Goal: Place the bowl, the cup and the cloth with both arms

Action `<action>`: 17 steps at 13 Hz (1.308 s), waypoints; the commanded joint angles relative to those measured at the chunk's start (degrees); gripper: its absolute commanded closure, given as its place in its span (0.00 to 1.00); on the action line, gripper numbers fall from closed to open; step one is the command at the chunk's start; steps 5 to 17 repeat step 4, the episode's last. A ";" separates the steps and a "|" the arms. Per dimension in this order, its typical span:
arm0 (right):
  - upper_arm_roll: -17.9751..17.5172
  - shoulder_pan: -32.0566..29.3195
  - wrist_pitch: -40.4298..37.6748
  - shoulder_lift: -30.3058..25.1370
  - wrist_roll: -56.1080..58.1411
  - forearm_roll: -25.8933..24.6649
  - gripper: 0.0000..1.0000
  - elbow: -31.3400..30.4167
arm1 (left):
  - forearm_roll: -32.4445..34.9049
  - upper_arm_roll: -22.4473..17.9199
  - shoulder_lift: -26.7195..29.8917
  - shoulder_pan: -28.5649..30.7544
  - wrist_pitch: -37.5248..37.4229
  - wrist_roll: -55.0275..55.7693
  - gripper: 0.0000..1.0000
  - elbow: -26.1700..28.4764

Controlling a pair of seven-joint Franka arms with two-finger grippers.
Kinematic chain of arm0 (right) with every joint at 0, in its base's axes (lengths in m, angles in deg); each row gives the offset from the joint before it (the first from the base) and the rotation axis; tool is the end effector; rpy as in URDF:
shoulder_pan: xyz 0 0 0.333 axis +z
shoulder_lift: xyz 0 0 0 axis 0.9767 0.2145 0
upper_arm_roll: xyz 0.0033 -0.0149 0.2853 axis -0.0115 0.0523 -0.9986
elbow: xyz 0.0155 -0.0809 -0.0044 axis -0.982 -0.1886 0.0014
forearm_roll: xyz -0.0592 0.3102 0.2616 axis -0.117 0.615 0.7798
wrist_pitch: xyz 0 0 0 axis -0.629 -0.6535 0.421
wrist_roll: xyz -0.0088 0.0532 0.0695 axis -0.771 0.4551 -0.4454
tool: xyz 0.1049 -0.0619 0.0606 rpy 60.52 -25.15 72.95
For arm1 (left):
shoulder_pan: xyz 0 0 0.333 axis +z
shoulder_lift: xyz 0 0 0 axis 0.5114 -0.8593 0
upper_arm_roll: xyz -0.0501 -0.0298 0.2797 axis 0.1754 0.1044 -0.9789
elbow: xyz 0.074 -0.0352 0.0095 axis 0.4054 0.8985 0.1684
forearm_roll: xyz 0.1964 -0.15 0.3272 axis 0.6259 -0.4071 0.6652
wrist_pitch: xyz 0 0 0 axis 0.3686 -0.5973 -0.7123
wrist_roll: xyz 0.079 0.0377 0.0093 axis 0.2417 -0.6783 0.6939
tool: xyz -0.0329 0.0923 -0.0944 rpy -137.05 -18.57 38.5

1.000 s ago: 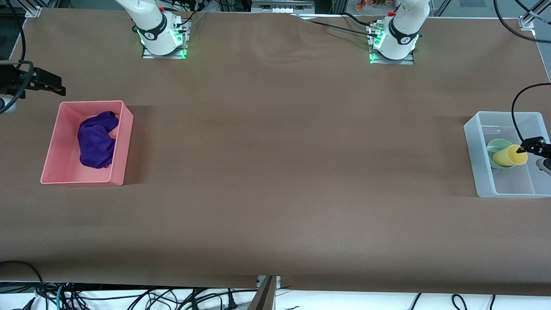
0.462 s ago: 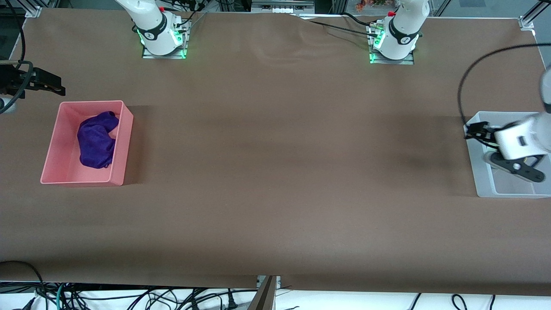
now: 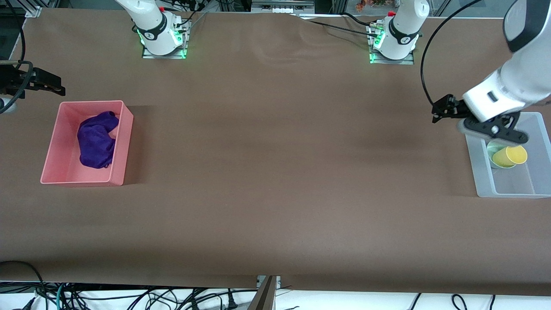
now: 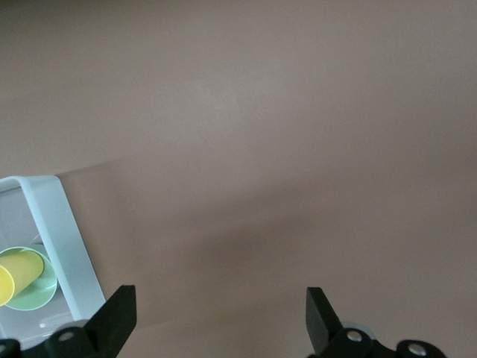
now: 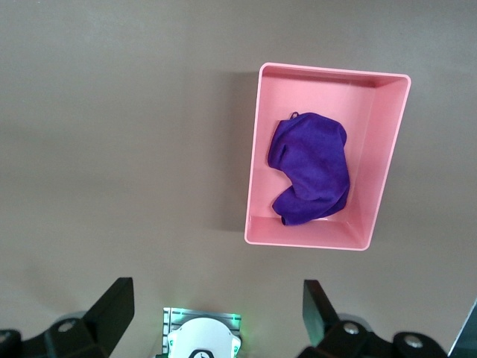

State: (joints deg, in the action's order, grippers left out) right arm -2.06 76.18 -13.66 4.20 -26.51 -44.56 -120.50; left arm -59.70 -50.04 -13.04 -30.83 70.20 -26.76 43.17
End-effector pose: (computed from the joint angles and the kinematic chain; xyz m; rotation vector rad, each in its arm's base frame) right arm 0.5733 -0.0158 0.5666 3.0959 0.1572 -0.2998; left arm 0.5805 -0.0574 0.4997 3.1103 -0.3976 -0.0338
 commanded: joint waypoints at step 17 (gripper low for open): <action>-0.07 -0.32 -0.42 0.11 -0.25 0.49 0.00 0.72 | -0.79 -2.85 4.17 -1.33 3.36 2.00 0.00 6.62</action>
